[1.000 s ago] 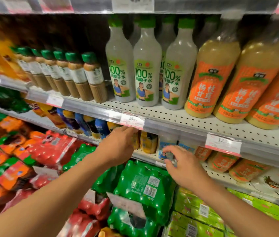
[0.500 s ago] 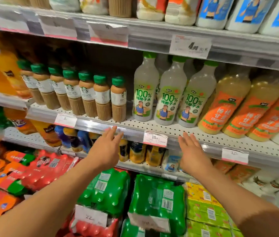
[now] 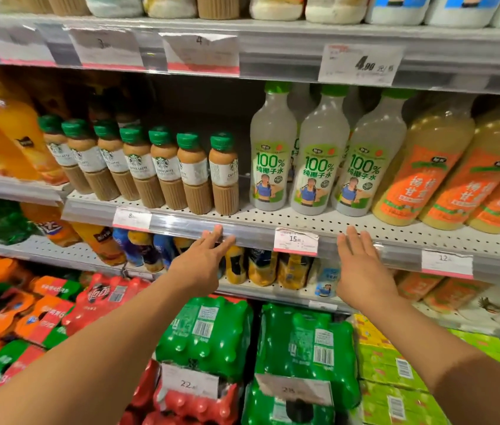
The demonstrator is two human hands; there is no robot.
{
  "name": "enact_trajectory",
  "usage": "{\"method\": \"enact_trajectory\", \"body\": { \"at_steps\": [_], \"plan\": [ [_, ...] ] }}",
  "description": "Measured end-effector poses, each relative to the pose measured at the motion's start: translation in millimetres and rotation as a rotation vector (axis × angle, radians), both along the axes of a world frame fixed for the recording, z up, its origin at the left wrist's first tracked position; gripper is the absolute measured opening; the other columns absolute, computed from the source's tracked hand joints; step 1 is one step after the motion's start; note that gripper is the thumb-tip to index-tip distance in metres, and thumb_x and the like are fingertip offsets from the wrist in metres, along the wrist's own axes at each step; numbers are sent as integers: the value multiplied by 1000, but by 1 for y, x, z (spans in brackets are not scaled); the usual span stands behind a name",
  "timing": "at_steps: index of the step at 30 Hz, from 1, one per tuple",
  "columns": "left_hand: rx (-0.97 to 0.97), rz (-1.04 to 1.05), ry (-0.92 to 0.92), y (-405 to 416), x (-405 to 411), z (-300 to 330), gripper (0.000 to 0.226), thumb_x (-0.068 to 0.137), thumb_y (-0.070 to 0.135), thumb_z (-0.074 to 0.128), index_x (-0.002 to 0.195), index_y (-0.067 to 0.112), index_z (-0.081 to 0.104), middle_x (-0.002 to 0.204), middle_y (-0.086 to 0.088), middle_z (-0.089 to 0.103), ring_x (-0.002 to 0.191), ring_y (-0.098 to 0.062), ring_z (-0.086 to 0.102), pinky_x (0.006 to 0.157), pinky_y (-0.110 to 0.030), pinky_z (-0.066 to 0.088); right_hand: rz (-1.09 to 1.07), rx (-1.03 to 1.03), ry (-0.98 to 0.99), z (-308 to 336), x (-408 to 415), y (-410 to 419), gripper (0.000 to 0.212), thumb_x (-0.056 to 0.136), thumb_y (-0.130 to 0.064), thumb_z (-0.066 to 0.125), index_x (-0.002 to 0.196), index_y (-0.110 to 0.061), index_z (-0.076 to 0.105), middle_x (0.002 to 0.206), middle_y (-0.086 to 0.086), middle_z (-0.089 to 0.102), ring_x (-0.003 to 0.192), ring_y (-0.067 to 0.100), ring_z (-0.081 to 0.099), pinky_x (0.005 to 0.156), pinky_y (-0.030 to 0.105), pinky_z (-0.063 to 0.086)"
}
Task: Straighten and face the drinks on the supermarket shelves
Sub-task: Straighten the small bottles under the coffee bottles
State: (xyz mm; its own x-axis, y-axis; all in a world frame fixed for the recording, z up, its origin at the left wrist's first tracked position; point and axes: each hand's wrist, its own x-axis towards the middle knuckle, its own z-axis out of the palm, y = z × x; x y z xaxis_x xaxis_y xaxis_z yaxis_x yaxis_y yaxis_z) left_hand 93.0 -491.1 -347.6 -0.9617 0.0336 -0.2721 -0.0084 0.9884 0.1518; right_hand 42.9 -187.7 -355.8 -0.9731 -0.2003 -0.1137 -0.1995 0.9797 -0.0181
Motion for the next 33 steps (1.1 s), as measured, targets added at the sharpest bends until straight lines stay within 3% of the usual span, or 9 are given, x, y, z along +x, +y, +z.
{"method": "enact_trajectory", "body": {
  "at_steps": [11,14,16,17,22,27,33],
  "plan": [
    [2,-26,-24,-7,0,-7,97,81,4,50,151,41,-6,156,12,-28,148,-17,-11,98,-47,46,-105,45,-29,1,-2,-16,89,85,-24,58,153,-13,1,161,5,-12,148,29,-9,119,43,14],
    [35,-79,-32,-15,-3,-7,94,83,10,51,152,38,-6,157,10,-27,148,-15,-11,105,-45,41,-233,49,-83,18,-4,-48,85,81,-30,61,148,-5,16,159,15,5,145,33,8,117,44,19],
    [57,-143,-25,-27,-3,-5,91,84,15,54,153,32,-2,159,9,-20,148,-13,-7,109,-44,36,-225,16,-21,23,0,-78,75,77,-25,60,143,-7,29,149,17,25,138,32,24,112,46,28],
    [66,-174,0,-37,-1,-5,89,84,18,54,154,28,1,161,8,-14,148,-13,-2,112,-43,33,-187,-30,10,22,3,-96,76,76,-22,59,144,-9,28,149,16,26,138,31,24,112,46,28],
    [13,-206,236,-139,24,-17,85,77,21,57,152,21,18,156,-2,23,141,-22,25,101,-42,44,5,-125,-38,4,30,-183,88,84,-21,61,154,-23,8,162,9,-7,148,28,-1,119,43,16],
    [-70,-114,253,-228,27,-22,81,80,25,52,152,19,16,161,-6,7,146,-28,12,110,-47,33,-36,-40,-76,-9,39,-213,89,89,-23,58,154,-30,-3,159,9,-22,147,30,-16,118,45,17],
    [-56,-33,143,-234,17,-27,86,84,28,53,153,22,2,161,-5,-13,148,-28,-5,114,-50,25,-43,2,-76,-11,43,-212,98,85,-22,59,152,-31,-12,157,7,-28,146,30,-18,117,43,22]
  ]
}}
